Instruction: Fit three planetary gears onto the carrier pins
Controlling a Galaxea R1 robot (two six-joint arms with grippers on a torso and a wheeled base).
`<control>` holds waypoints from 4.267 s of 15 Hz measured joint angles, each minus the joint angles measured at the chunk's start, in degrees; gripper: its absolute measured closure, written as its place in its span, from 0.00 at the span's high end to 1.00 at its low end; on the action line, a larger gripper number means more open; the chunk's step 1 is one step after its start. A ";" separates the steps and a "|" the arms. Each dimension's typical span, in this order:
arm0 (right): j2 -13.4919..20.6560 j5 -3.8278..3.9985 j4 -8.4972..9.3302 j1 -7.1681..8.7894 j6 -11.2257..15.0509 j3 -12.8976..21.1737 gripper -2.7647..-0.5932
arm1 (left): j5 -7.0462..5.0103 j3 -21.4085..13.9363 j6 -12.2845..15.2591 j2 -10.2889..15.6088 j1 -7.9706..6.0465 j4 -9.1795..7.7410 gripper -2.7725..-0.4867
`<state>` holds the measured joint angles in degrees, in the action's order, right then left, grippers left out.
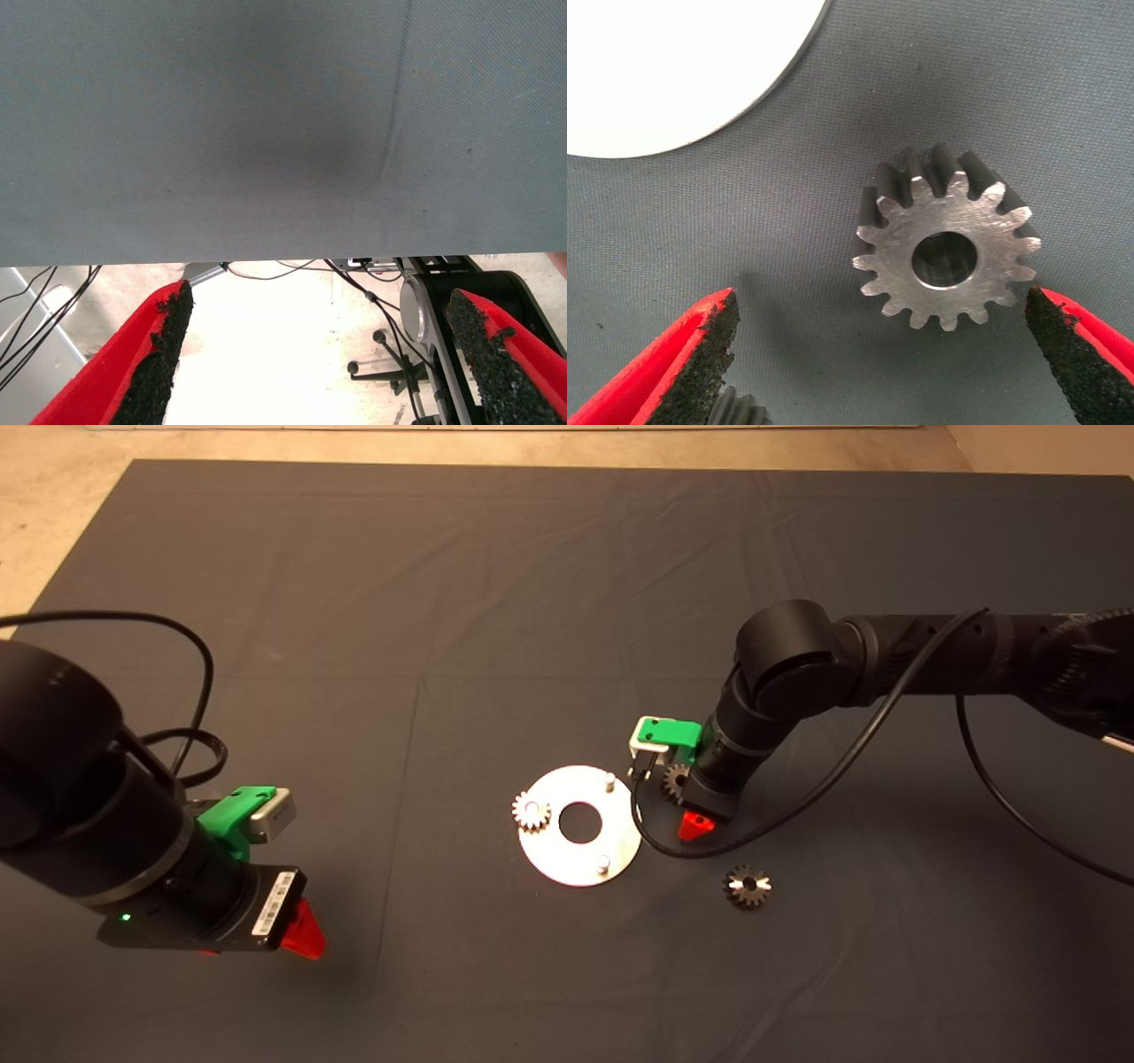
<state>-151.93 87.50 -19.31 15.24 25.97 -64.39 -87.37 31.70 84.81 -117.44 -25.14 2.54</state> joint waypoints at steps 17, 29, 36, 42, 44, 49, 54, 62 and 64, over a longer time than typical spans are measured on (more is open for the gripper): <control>0.00 0.00 -3.52 -0.15 3.51 -0.51 0.57 | -0.02 -1.60 0.02 0.68 0.00 -0.01 0.68; -0.45 0.00 -4.75 -1.29 4.14 -0.66 0.43 | 0.00 -1.82 0.06 0.83 0.00 -0.01 0.68; -0.46 -0.69 -5.38 -1.41 4.49 -0.68 0.43 | 0.00 -1.94 0.24 0.83 0.00 -0.01 0.68; -0.46 -3.76 -6.45 -1.41 4.72 -0.68 0.37 | 0.00 -1.94 0.27 0.80 0.00 -0.01 0.68; -0.46 -3.99 -6.90 -1.41 4.79 -0.68 0.36 | -0.01 -1.94 0.27 0.80 0.00 -0.01 0.68; -0.46 -3.98 -7.92 -1.41 4.99 -0.68 0.29 | 0.00 -1.94 0.27 0.80 0.00 -0.01 0.68; -0.46 -3.96 -8.02 -1.41 5.01 -0.68 0.26 | -0.02 -1.96 0.27 0.80 0.00 -0.01 0.68; -0.49 -3.90 -8.11 -1.41 6.95 -0.66 0.24 | 0.00 -1.96 0.27 0.82 0.00 -0.01 0.68; -0.49 -3.80 -8.13 -1.41 7.37 -0.63 0.23 | -0.02 -1.96 0.27 0.80 0.00 -0.01 0.68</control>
<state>-152.42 83.70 -27.44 13.82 33.34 -65.02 -87.39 29.73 85.08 -116.64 -25.14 2.52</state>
